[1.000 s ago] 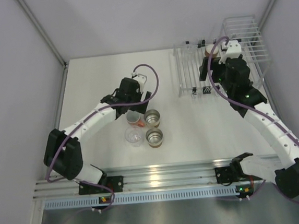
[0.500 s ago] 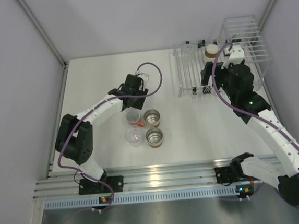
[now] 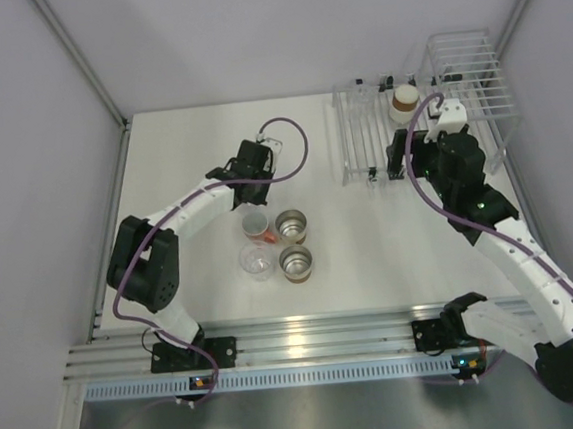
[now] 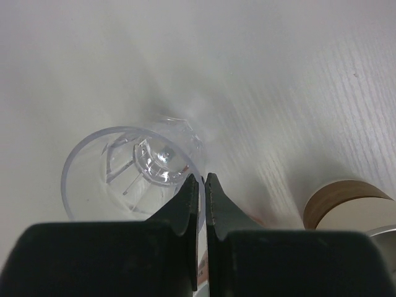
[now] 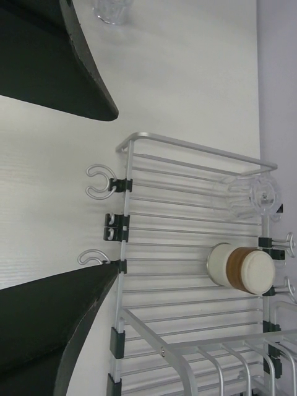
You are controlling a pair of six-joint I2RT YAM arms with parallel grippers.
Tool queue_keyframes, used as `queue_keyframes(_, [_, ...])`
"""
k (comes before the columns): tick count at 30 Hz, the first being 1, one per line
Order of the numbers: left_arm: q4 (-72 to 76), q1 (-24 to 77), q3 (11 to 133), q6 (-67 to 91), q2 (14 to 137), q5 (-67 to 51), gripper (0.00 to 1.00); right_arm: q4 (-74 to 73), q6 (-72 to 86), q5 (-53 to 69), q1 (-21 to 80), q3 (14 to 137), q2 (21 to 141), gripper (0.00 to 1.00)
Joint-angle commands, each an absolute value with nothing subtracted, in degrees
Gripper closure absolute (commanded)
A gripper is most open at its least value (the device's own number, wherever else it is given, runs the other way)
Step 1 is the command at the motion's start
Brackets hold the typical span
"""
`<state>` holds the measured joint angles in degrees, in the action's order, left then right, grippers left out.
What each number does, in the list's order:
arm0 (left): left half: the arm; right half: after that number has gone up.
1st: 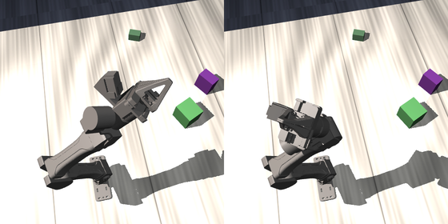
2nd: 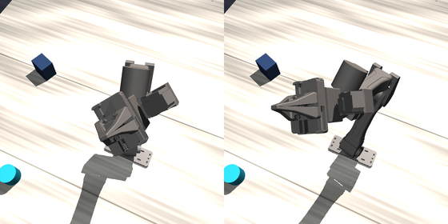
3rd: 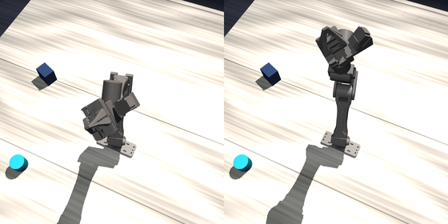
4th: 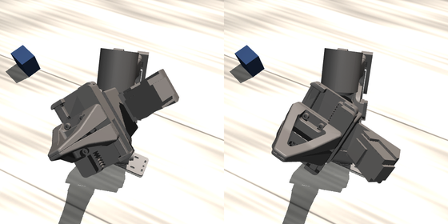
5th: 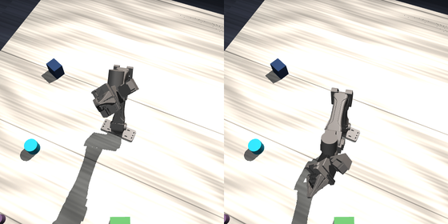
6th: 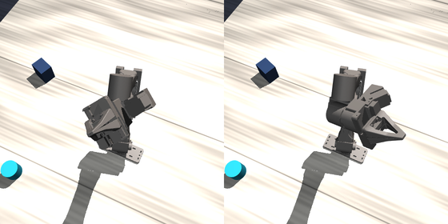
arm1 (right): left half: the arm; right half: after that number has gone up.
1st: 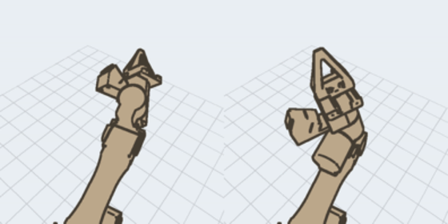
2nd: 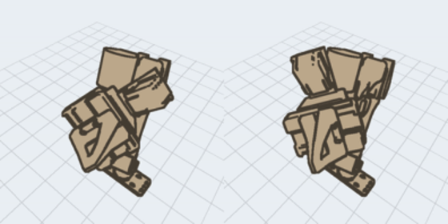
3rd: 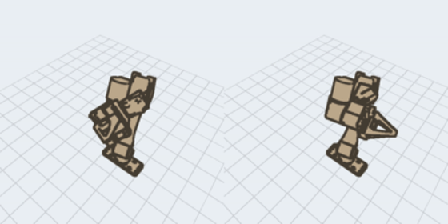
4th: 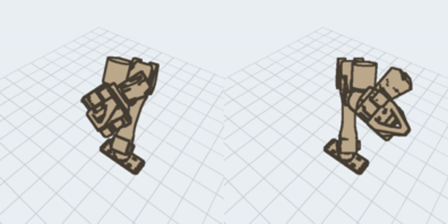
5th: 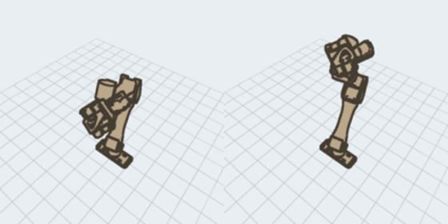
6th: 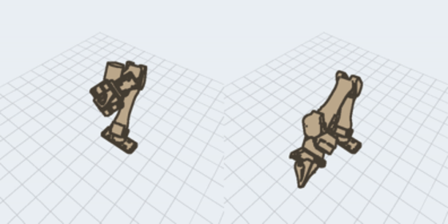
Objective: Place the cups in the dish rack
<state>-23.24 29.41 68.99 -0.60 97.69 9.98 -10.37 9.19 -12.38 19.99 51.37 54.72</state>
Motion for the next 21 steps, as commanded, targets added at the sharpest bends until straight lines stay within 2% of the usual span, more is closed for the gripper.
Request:
queue_keyframes(1, [-22.5,29.5,71.0,-0.4,95.5,12.0,1.00,-9.7,9.1,-12.9,20.3,51.9,52.3,0.01])
queue_keyframes(7, [-21.9,29.4,72.9,1.7,87.8,15.6,1.00,-11.7,9.1,-12.6,20.3,52.3,50.4,0.01])
queue_keyframes(12, [-19.2,28.8,76.9,6.2,81.9,13.5,1.00,-13.1,10.4,-11.1,20.3,51.9,47.7,0.00])
queue_keyframes(15, [-16.9,26.4,78.2,12.0,79.4,3.2,1.00,-12.9,11.9,-8.8,20.3,51.0,45.4,0.01])
queue_keyframes(16, [-12.4,24.7,77.7,13.7,77.4,-6.3,1.00,-12.6,12.6,-8.2,20.3,50.5,44.7,0.01])
queue_keyframes(21, [9.9,21.1,66.7,28.9,71.3,-27.3,1.00,-5.4,19.4,-0.5,20.3,43.7,39.1,0.01])
